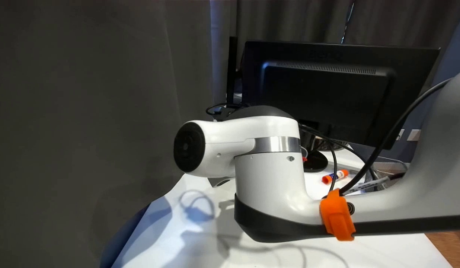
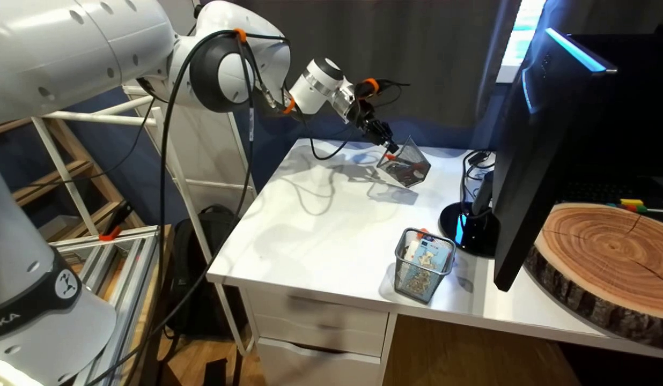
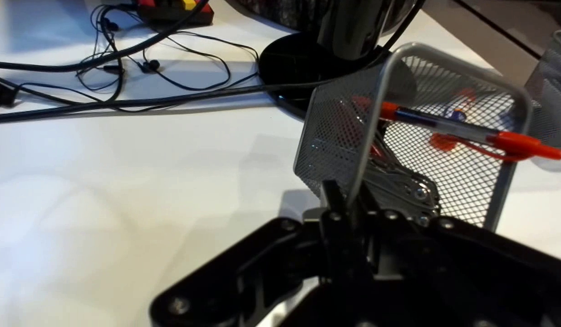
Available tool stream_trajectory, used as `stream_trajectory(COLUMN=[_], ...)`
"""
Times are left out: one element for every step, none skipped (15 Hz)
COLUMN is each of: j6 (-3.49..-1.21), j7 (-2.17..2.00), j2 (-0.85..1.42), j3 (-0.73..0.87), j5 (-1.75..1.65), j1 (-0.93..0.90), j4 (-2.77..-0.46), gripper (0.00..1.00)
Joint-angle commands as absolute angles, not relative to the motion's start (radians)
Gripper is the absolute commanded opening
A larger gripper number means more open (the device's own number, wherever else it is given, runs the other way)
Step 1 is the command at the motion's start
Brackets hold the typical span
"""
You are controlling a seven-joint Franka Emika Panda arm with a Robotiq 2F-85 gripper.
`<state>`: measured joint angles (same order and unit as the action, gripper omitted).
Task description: Pour the content of the bin onto the table
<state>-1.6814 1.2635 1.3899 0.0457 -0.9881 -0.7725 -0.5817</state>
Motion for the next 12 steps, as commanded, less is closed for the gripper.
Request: stream_trajectory(j6=[-1.682,-1.682,-1.682,-1.552,-1.522,-1.481,-1.444,-1.403,-1.363,-1.323,-1.282,-1.242], j7=[1.270,1.272,1.273,1.221,1.192,1.155,1.119,1.073,1.038,1.011,0.992,0.978], j2=[1.392,1.394,1.394,1.414,1.415,1.419,1.422,1.418,1.413,1.410,1.409,1.410], j3=[0.044,0.044,0.043,0.095,0.107,0.120,0.131,0.128,0.131,0.142,0.155,0.168], j5=[-0.987,-0.987,-0.987,-0.972,-0.982,-0.993,-1.000,-0.985,-0.980,-0.992,-1.003,-1.010], j1=[-0.771,-0.769,-0.767,-0.801,-0.812,-0.834,-0.848,-0.854,-0.861,-0.873,-0.884,-0.890], j4=[-0.573,-0.569,-0.568,-0.522,-0.519,-0.514,-0.512,-0.505,-0.502,-0.500,-0.498,-0.498], gripper=[0.09,0.09,0.02,0.02,0.02,0.02,0.02,0.02,0.02,0.02,0.02,0.02])
